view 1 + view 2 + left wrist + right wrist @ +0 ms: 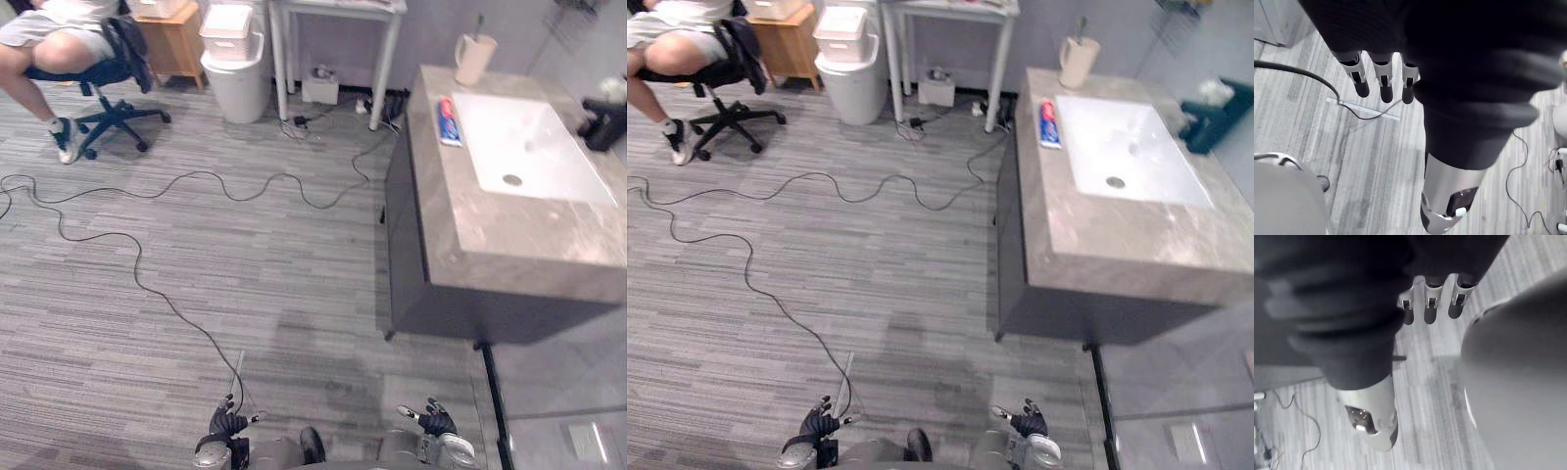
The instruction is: Organize washtable
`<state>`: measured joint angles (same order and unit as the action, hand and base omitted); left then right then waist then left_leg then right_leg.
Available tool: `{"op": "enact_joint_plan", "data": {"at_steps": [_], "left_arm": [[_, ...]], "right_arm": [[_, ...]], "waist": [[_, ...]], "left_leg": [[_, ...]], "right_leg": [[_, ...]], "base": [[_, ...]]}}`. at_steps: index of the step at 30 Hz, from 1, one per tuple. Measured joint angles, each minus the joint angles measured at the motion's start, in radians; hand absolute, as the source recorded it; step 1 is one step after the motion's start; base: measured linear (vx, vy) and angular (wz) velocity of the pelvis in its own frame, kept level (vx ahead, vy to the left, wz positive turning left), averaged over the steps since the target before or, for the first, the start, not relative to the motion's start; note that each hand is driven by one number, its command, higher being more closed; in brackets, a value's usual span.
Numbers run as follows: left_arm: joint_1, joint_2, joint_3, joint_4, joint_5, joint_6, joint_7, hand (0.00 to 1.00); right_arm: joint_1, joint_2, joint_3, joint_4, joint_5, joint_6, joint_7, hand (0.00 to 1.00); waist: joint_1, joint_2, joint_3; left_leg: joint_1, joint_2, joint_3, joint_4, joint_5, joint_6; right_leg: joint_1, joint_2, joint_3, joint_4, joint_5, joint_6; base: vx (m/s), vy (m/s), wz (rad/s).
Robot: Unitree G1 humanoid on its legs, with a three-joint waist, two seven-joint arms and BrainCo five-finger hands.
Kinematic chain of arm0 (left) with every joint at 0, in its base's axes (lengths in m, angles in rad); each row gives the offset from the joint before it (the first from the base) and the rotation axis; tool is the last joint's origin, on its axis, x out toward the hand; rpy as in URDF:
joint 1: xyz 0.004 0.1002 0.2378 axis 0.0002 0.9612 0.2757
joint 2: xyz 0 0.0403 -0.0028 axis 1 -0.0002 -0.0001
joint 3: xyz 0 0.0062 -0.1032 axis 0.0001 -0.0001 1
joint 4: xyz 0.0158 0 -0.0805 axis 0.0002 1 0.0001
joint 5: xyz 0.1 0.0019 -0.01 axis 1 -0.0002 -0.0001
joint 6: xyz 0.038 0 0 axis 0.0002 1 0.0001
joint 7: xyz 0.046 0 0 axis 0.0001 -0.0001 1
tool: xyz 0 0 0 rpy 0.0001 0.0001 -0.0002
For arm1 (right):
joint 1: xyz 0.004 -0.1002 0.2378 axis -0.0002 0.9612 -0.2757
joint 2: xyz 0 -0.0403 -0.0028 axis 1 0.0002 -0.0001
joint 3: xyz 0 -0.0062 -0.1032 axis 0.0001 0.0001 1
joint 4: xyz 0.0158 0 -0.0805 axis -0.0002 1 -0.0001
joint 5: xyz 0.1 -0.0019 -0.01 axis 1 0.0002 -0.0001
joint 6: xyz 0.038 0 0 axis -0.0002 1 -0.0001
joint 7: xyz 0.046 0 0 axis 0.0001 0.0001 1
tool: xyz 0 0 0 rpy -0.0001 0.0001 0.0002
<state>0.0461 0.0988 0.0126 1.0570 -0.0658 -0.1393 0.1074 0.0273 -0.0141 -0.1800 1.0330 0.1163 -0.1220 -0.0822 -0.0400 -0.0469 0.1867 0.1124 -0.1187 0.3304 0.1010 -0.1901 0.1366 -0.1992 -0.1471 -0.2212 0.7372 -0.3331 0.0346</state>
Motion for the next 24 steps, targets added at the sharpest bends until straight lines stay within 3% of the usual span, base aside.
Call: {"op": "enact_joint_plan", "data": {"at_steps": [2, 3, 5, 6, 7, 8, 9, 11, 12, 13, 14, 15, 18, 20, 21, 22, 23, 24], "left_arm": [[-0.015, -0.029, 0.022, 0.001, 0.002, 0.001, -0.005, 0.0], [-0.018, -0.031, 0.023, 0.001, 0.003, 0.002, -0.008, 0.0], [-0.03, -0.039, 0.026, 0.0, 0.021, 0.002, -0.02, 0.0], [-0.03, -0.044, 0.03, -0.004, 0.033, 0.002, -0.023, 0.0], [-0.027, -0.054, 0.047, -0.009, 0.043, 0.003, -0.023, 0.0], [-0.026, -0.061, 0.063, -0.009, 0.043, 0.004, -0.023, 0.0], [-0.026, -0.084, 0.092, -0.018, 0.045, 0.004, -0.021, 0.0], [-0.024, -0.114, 0.14, -0.034, 0.051, 0.004, -0.022, 0.0], [-0.018, -0.125, 0.174, -0.05, 0.052, 0.003, -0.021, 0.0], [-0.018, -0.126, 0.19, -0.067, 0.051, 0.004, -0.021, 0.0], [-0.016, -0.123, 0.195, -0.073, 0.051, 0.004, -0.021, 0.0], [-0.011, -0.118, 0.195, -0.087, 0.049, 0.003, -0.02, 0.0], [-0.006, -0.117, 0.195, -0.106, 0.047, -0.003, -0.02, 0.0], [-0.009, -0.117, 0.195, -0.111, 0.045, -0.004, -0.019, 0.0], [-0.007, -0.122, 0.194, -0.11, 0.039, -0.005, -0.018, 0.0], [-0.002, -0.132, 0.194, -0.108, 0.039, -0.006, -0.016, 0.0], [-0.001, -0.129, 0.195, -0.097, 0.038, -0.012, -0.015, 0.0], [0.003, -0.118, 0.195, -0.096, 0.038, -0.014, -0.013, 0.0]], "right_arm": [[0.003, 0.001, -0.009, -0.023, 0.012, -0.02, -0.001, 0.0], [0.003, 0.002, -0.009, -0.026, 0.013, -0.022, -0.001, 0.0], [0.005, 0.016, -0.009, -0.04, 0.013, -0.028, -0.001, 0.0], [0.01, 0.031, -0.01, -0.04, 0.013, -0.026, -0.002, 0.0], [0.032, 0.041, -0.009, -0.06, 0.014, -0.026, -0.002, 0.0], [0.045, 0.046, -0.009, -0.077, 0.017, -0.027, -0.002, 0.0], [0.048, 0.034, -0.007, -0.097, 0.019, -0.025, 0.0, 0.0], [0.059, 0.028, 0.005, -0.142, 0.02, -0.028, 0.0, 0.0], [0.059, 0.017, 0.024, -0.162, 0.025, -0.027, -0.001, 0.0], [0.057, 0.018, 0.033, -0.159, 0.034, -0.027, -0.001, 0.0], [0.056, 0.021, 0.033, -0.155, 0.039, -0.027, 0.0, 0.0], [0.059, 0.031, 0.032, -0.153, 0.046, -0.026, -0.002, 0.0], [0.061, 0.047, 0.03, -0.151, 0.052, -0.026, -0.002, 0.0], [0.064, 0.046, 0.023, -0.152, 0.052, -0.027, -0.003, 0.0], [0.071, 0.039, 0.02, -0.148, 0.051, -0.028, -0.004, 0.0], [0.074, 0.032, 0.021, -0.144, 0.051, -0.028, -0.003, 0.0], [0.073, 0.025, 0.021, -0.127, 0.05, -0.026, -0.003, 0.0], [0.079, 0.027, 0.02, -0.106, 0.05, -0.025, -0.003, 0.0]], "waist": [[-0.004, 0.017, 0.01], [-0.004, 0.017, 0.013], [-0.007, 0.002, 0.021], [-0.004, -0.016, 0.02], [-0.006, -0.029, 0.012], [-0.01, -0.031, 0.011], [-0.015, -0.018, 0.004], [-0.017, 0.018, 0.007], [-0.004, 0.043, 0.011], [0.002, 0.044, 0.017], [0.004, 0.04, 0.019], [0.008, 0.032, 0.018], [0.032, 0.019, 0.016], [0.032, 0.021, 0.014], [0.033, 0.031, 0.006], [0.037, 0.043, -0.001], [0.04, 0.049, -0.019], [0.05, 0.036, -0.039]], "left_leg": [[0.088, -0.009, -0.053, -0.071, -0.001, -0.002], [0.096, -0.009, -0.06, -0.077, -0.002, -0.002], [0.131, -0.023, -0.112, -0.101, -0.012, -0.022], [0.163, -0.038, -0.137, -0.099, -0.027, -0.047], [0.191, -0.054, -0.15, -0.078, -0.043, -0.072], [0.199, -0.06, -0.155, -0.047, -0.051, -0.084], [0.186, -0.047, -0.15, 0.052, -0.064, -0.103], [0.054, 0.01, -0.086, 0.42, -0.054, -0.13], [-0.054, 0.101, -0.04, 0.691, -0.026, -0.182], [-0.112, 0.186, 0.003, 0.858, -0.038, -0.165], [-0.132, 0.222, 0.014, 0.898, -0.049, -0.15], [-0.174, 0.288, 0.03, 0.9, -0.066, -0.139], [-0.265, 0.345, 0.025, 0.706, -0.104, -0.154], [-0.315, 0.321, -0.053, 0.498, -0.092, -0.173], [-0.324, 0.302, -0.146, 0.345, -0.06, -0.218], [-0.323, 0.301, -0.196, 0.269, -0.048, -0.237], [-0.313, 0.278, -0.206, 0.282, 0.041, -0.236], [-0.31, 0.245, -0.189, 0.299, 0.032, -0.218]], "right_leg": [[-0.092, 0.115, -0.022, -0.158, 0.031, -0.022], [-0.101, 0.124, -0.026, -0.184, 0.046, -0.029], [-0.132, 0.166, -0.046, -0.316, 0.143, -0.059], [-0.134, 0.178, -0.047, -0.351, 0.19, -0.098], [-0.116, 0.185, -0.053, -0.357, 0.235, -0.175], [-0.099, 0.184, -0.038, -0.36, 0.293, -0.22], [-0.064, 0.185, -0.054, -0.347, 0.295, -0.215], [0.016, 0.19, -0.045, -0.421, 0.269, -0.187], [0.071, 0.216, -0.013, -0.457, 0.253, -0.186], [0.125, 0.231, 0.025, -0.463, 0.224, -0.185], [0.158, 0.231, 0.039, -0.473, 0.214, -0.18], [0.233, 0.228, 0.093, -0.507, 0.201, -0.164], [0.289, 0.183, 0.212, -0.533, 0.177, -0.122], [0.303, 0.135, 0.275, -0.528, 0.14, -0.073], [0.305, 0.113, 0.315, -0.516, 0.108, -0.032], [0.304, 0.111, 0.338, -0.504, 0.089, -0.015], [0.306, 0.092, 0.385, -0.476, 0.051, 0.011], [0.301, 0.059, 0.422, -0.471, 0.041, 0.027]], "base": [[0.41, 0.136, 0.52], [0.48, 0.141, 0.67], [0.42, 0.09, 0.68], [0.48, 0.049, 0.79], [0.52, 0.042, 0.87], [0.56, 0.048, 0.81], [0.59, 0.044, 0.49], [0.58, 0.081, 0.0], [0.53, 0.122, -0.57], [0.52, 0.1, -0.69], [0.58, 0.104, -0.87], [0.45, 0.101, -0.78], [0.39, 0.207, -1.21], [0.38, 0.378, -0.95], [0.36, 0.417, -0.74], [0.41, 0.479, -0.98], [0.48, 0.539, -0.96], [0.5, 0.528, -1.13]]}}
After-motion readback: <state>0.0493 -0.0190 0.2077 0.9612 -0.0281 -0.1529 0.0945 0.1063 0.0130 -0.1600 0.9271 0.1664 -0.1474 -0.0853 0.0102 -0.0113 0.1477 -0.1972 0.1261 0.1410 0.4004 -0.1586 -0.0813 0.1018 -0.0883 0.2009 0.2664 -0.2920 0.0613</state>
